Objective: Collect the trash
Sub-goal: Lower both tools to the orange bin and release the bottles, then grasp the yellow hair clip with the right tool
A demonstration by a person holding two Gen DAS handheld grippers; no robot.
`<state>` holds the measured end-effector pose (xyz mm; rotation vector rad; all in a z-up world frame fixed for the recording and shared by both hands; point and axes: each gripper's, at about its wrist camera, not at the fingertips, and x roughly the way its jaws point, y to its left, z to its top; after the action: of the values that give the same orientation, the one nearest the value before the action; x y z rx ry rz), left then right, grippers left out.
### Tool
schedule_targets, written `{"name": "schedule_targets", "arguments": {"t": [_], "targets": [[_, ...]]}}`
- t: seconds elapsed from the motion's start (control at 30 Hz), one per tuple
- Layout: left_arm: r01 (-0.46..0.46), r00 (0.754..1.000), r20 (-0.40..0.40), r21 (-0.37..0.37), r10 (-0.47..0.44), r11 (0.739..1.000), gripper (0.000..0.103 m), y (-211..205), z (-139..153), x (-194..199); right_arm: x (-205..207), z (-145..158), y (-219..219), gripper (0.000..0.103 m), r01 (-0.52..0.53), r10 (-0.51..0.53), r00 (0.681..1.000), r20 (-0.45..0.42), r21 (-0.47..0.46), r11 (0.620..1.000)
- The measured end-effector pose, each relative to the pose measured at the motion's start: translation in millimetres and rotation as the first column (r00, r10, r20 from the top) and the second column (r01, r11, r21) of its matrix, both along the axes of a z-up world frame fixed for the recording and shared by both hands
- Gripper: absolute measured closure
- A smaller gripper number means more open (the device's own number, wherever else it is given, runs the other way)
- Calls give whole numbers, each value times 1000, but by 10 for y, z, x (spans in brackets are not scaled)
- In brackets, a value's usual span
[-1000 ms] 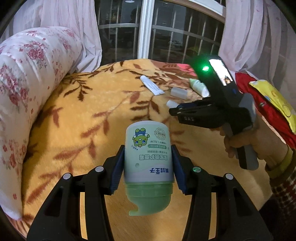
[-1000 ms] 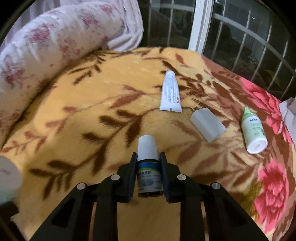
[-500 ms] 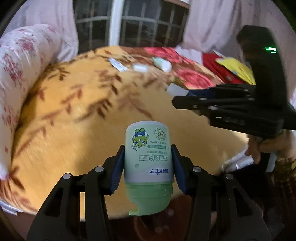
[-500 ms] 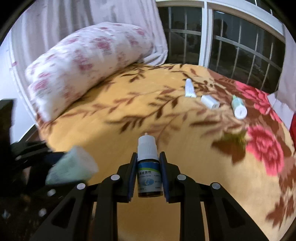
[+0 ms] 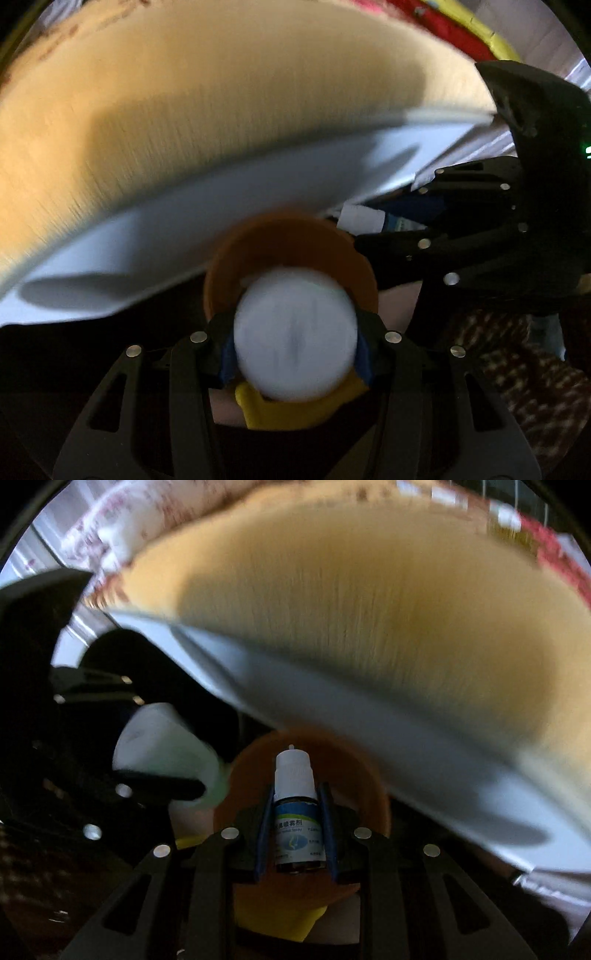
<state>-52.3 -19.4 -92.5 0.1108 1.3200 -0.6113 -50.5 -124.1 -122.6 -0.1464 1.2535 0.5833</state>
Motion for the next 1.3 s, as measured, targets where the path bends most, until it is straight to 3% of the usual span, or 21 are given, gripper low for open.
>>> {"name": "schedule_targets", "arguments": {"t": [0.07,0.17,0.33,0.43,0.63,0.83,0.93,1.3], "targets": [[-1,1000,-20,10,1,1000,51,8,-59,-8,-22,-137,17,74,4,-4,1000,-16,-28,1000],[-26,999,-24,25,27,999,36,41,-77,-4,-27,-218,1,47,24,-25,999,-24,-54,998],[-36,999,15,-15,36,999,34,95,38,-49,-20,-79,-87,46,55,-55,998,9,-19,998],[-17,998,62,-24,18,1000,34,100,144,-54,-34,97,-145,45,49,-49,996,71,1,999],[-30,983,176,-66,41,997,34,147,491,33,4,670,-311,41,66,-86,974,208,101,993],[-47,958,280,-83,69,995,34,149,772,80,69,1112,-426,40,75,-131,933,335,174,982],[-66,935,341,-111,101,992,34,118,949,135,139,1279,-468,35,94,-169,904,393,202,975],[-97,877,447,-197,178,976,28,-57,1448,445,999,1612,-845,34,215,-265,815,516,154,964]]}}
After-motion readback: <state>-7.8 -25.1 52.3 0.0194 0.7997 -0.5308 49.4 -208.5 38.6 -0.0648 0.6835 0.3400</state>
